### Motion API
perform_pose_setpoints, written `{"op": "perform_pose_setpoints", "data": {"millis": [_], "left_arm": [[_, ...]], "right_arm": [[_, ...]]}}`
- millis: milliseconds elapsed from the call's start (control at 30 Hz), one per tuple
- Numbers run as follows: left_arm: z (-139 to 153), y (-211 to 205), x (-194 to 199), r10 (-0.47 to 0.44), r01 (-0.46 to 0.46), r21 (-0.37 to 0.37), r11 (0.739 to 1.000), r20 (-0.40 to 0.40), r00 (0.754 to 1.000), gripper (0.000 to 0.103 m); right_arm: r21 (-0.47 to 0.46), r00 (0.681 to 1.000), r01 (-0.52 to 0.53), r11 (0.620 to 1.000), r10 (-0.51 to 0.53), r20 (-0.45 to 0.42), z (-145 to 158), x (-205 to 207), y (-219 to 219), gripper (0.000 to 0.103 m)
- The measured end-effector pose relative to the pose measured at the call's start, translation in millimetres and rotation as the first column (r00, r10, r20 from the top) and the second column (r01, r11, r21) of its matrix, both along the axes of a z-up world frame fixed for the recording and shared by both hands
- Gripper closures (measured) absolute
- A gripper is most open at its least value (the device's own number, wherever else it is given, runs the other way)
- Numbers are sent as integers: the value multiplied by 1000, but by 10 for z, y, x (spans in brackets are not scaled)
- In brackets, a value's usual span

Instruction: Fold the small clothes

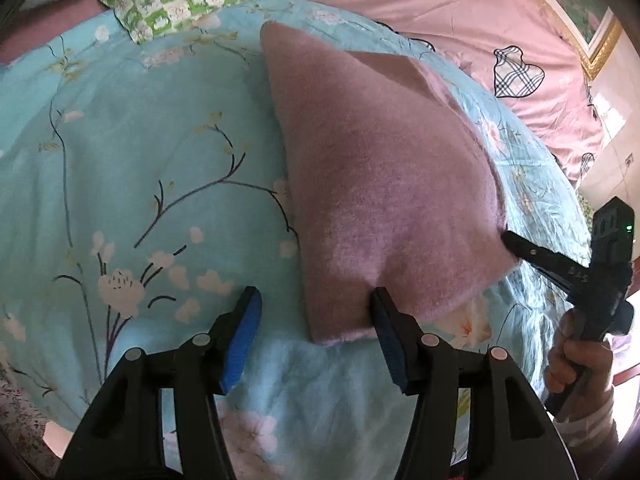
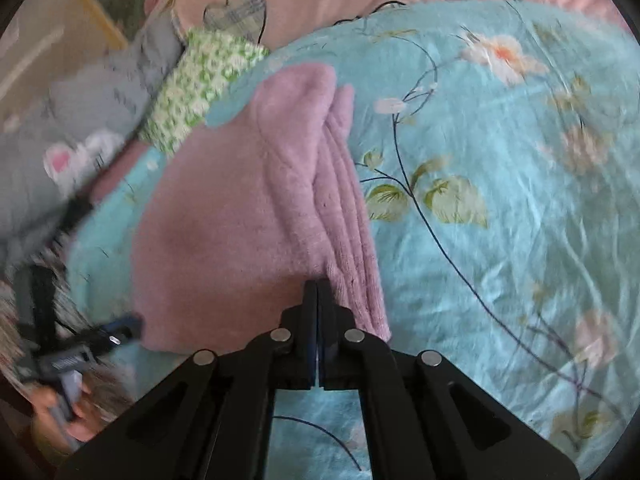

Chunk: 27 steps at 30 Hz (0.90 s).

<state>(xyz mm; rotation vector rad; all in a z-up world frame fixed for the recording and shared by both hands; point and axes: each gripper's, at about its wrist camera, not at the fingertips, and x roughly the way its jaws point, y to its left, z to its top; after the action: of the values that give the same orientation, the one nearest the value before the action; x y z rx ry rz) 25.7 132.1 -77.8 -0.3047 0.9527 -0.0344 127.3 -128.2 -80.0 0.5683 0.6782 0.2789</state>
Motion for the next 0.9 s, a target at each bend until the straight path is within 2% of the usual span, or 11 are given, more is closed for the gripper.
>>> {"op": "perform_pose_setpoints", "data": {"millis": [133,200,367,433,500,533,667,733,900], "left_arm": [[162,-70,-126,-12,10,30,1000,48,999,43],[234,-118,-187,-9,6,39,999,72,997,36],[355,-300,-416,-13,3,80,997,130,991,28],[364,-370,-518,-21,5,108,994,146,989,28],[348,-412,-561,-21,3,123,992,148,989,26],[324,-432,-623,-19,-1,126,992,152,988,26],[229,-446,-782,-9,-14,142,990,163,987,25],[176,-466,-863,-9,-20,173,985,166,986,25],[47,-441,-983,-8,-25,225,974,145,989,24]], "right_arm": [[-34,998,14,999,-11,59,225,-184,10,100],[-49,996,16,999,-12,89,321,-277,12,100],[-63,993,21,998,-13,121,404,-520,29,98],[-58,993,20,998,-13,115,368,-605,37,88],[-52,994,11,999,-5,110,333,-693,68,55],[-52,993,12,999,-5,117,317,-756,80,51],[-103,989,9,995,6,149,274,-1042,174,51],[-131,985,14,991,9,170,256,-1161,204,49],[-198,978,28,980,14,207,145,-1407,278,27]]}}
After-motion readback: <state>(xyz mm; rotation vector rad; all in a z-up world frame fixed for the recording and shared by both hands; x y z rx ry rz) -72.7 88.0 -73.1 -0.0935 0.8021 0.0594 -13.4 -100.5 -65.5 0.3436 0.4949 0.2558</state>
